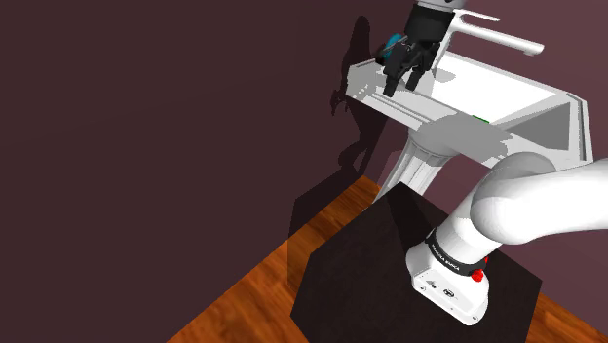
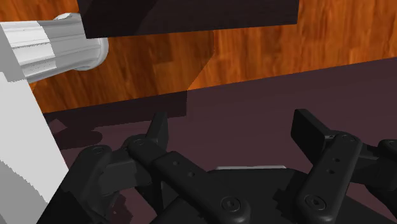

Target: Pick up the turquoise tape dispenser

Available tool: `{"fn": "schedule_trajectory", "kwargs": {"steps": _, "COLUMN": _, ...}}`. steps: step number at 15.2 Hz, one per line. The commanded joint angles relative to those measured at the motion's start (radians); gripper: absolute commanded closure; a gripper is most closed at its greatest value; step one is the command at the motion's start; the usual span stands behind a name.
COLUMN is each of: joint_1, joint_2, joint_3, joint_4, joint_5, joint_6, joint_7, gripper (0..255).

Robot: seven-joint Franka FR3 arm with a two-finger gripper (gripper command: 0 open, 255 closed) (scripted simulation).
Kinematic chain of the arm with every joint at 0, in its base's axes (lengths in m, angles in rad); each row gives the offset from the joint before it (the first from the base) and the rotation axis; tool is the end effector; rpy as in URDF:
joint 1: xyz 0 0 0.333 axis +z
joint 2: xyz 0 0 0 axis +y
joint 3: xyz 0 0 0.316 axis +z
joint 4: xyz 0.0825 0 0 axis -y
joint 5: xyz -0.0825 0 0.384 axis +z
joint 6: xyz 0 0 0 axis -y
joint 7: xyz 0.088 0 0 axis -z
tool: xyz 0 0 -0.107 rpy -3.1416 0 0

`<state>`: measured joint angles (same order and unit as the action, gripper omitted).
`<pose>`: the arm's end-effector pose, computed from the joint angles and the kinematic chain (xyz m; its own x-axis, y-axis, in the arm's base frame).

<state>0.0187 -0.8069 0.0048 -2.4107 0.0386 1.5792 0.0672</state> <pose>0.3005 0.0115 0.5719 0.9986 -0.0455 -0.0269 -0.0464 -0.9984 -0.0334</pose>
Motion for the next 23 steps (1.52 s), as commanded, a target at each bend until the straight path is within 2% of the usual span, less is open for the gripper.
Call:
{"fn": "schedule_trajectory", "kwargs": {"steps": 1, "joint_1": 0.000, "joint_2": 0.000, "joint_3": 0.000, "joint_4": 0.000, "joint_5": 0.000, "joint_6": 0.000, "joint_7": 0.000, "gripper": 0}}
{"fn": "schedule_trajectory", "kwargs": {"steps": 12, "joint_1": -0.119, "joint_2": 0.308, "joint_3": -0.070, "joint_4": 0.172, "joint_5": -0.056, "joint_6": 0.220, "joint_7": 0.095, "gripper": 0}}
{"fn": "schedule_trajectory", "kwargs": {"steps": 23, "joint_1": -0.213, "joint_2": 0.593, "joint_3": -0.157, "joint_4": 0.420, "joint_5": -0.070, "joint_6": 0.342, "joint_7": 0.185, "gripper": 0}}
